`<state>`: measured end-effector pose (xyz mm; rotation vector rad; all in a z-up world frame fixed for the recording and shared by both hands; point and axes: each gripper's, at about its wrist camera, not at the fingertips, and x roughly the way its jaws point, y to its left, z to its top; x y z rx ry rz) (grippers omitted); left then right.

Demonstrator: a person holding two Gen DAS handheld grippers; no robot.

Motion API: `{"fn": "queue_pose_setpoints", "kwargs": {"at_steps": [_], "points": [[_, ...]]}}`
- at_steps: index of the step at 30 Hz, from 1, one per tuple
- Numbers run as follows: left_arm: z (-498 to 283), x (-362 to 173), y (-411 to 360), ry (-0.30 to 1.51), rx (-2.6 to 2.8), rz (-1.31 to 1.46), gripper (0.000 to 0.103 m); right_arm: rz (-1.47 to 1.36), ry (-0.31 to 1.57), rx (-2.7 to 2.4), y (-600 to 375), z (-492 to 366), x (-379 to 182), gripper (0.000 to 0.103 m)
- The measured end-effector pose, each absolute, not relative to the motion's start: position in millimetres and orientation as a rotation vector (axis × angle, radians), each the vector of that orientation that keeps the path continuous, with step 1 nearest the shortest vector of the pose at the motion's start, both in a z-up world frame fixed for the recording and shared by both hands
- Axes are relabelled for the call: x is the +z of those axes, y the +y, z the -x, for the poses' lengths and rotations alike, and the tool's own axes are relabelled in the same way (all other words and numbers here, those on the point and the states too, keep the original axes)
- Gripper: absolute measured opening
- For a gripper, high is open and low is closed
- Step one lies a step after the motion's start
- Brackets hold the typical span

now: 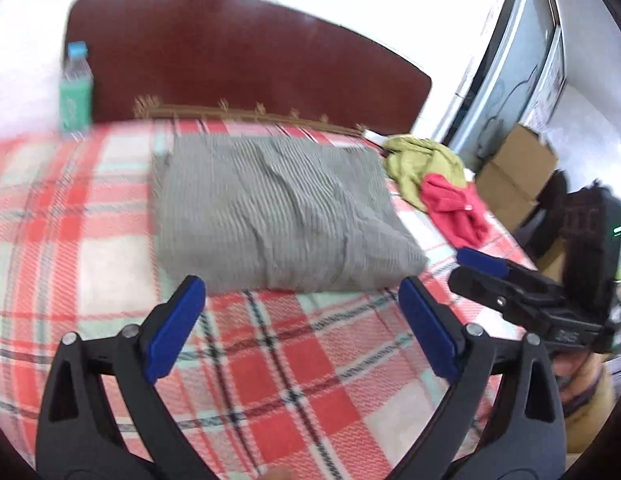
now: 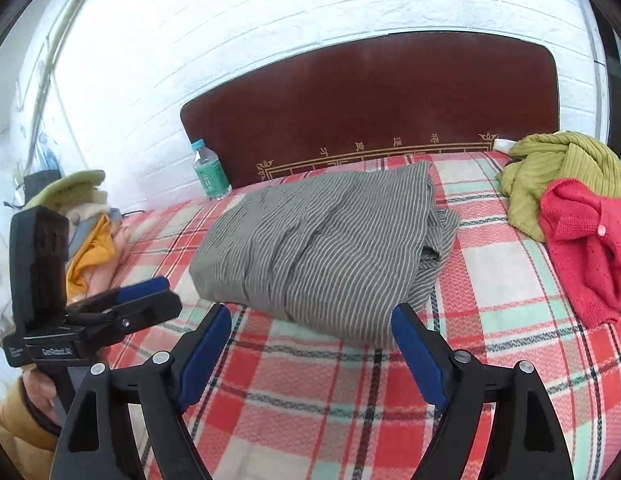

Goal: Fold clothes

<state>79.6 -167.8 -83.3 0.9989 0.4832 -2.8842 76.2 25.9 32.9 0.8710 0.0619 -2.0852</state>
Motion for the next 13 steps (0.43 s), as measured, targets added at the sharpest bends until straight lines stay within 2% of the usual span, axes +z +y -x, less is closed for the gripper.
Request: {"fn": "queue_pose_setpoints", "kwargs": {"at_steps": [7, 13], "points": [[-105.0, -61.8, -154.9, 0.481, -2.905, -0.867, 0.098, -0.888, 0.043, -2.069, 25.1, -85.0, 33.9, 0.084], [-111.4, -53.3, -136.0, 0.327, -2.927, -0.837, 0.096, -0.878, 0.04, -2.079, 24.4, -85.7, 35.5, 0.084]]}}
